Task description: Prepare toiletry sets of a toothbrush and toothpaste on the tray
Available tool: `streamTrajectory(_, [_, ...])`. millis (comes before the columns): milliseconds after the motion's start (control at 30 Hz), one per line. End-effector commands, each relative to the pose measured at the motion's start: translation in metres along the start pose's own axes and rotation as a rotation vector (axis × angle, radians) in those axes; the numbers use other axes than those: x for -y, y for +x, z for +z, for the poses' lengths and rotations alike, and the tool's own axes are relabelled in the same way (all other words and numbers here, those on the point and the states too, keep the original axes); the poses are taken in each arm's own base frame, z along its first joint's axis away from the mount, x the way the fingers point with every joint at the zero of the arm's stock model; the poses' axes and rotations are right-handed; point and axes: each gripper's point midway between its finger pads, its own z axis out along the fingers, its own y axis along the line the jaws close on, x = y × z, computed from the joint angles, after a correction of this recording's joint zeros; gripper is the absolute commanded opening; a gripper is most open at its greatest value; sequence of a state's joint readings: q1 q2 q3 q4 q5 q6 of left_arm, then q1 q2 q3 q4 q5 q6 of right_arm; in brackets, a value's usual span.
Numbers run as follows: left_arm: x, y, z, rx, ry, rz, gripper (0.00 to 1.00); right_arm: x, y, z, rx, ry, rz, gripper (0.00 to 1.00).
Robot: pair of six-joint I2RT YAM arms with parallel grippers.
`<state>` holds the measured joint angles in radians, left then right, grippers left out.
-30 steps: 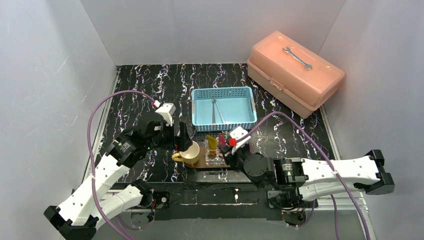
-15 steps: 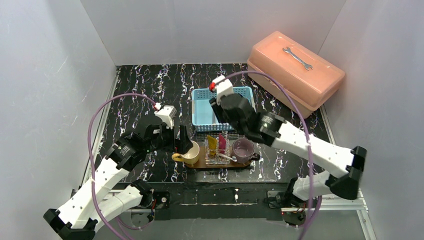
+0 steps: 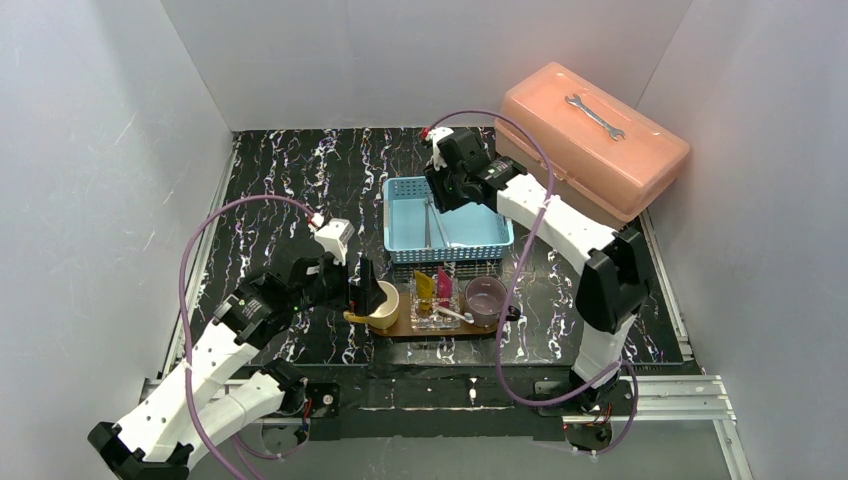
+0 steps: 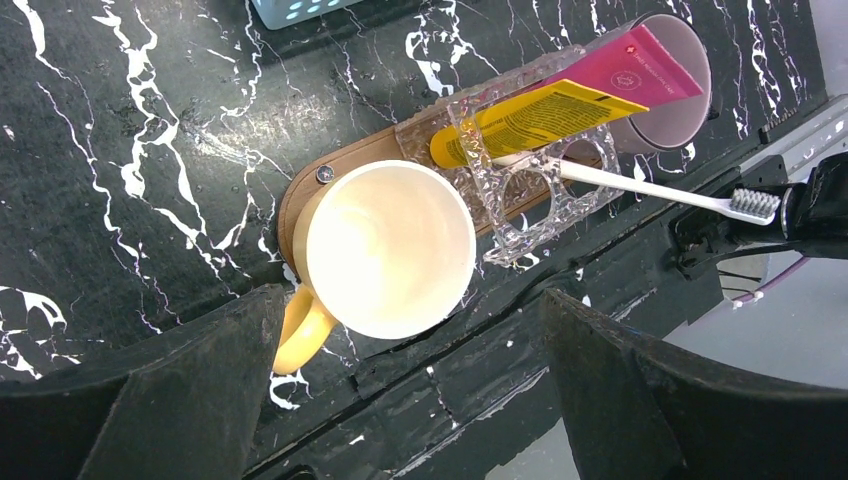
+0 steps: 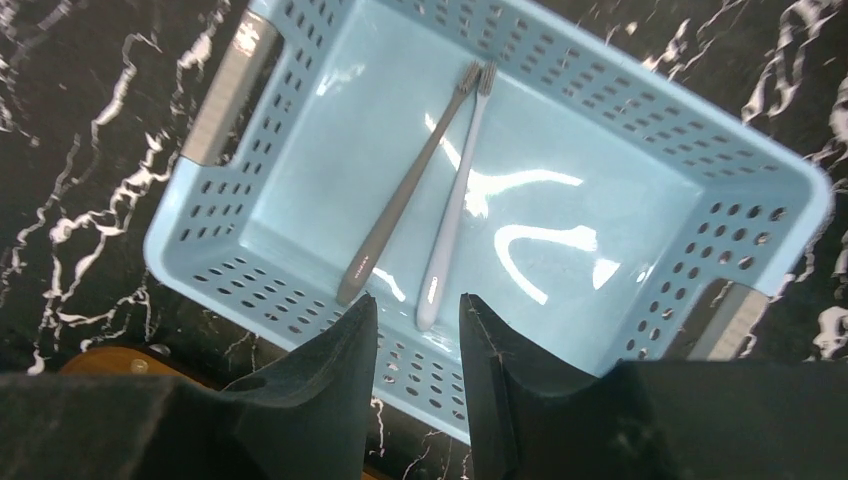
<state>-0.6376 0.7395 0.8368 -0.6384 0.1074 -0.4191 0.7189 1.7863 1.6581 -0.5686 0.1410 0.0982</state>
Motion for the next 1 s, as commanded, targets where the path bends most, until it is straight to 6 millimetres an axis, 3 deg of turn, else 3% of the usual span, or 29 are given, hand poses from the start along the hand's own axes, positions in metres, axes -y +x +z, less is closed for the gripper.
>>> streamTrajectory(0, [-0.001, 0.005, 0.003, -0.003, 0.014, 0.012, 0.98, -0.007, 0.004, 0.015, -0.049, -0.084, 0.023, 0.44])
streamTrajectory(367, [-0.003, 0.009, 0.009, -0.029, 0.004, 0.010, 0.98, 0.012, 0.044, 0.069, -0.158, -0.056, 0.041, 0.46])
streamTrajectory(967, [-0.006, 0.010, 0.010, -0.031, -0.009, 0.009, 0.98, 0.026, 0.069, 0.119, -0.214, 0.013, 0.041, 0.53])
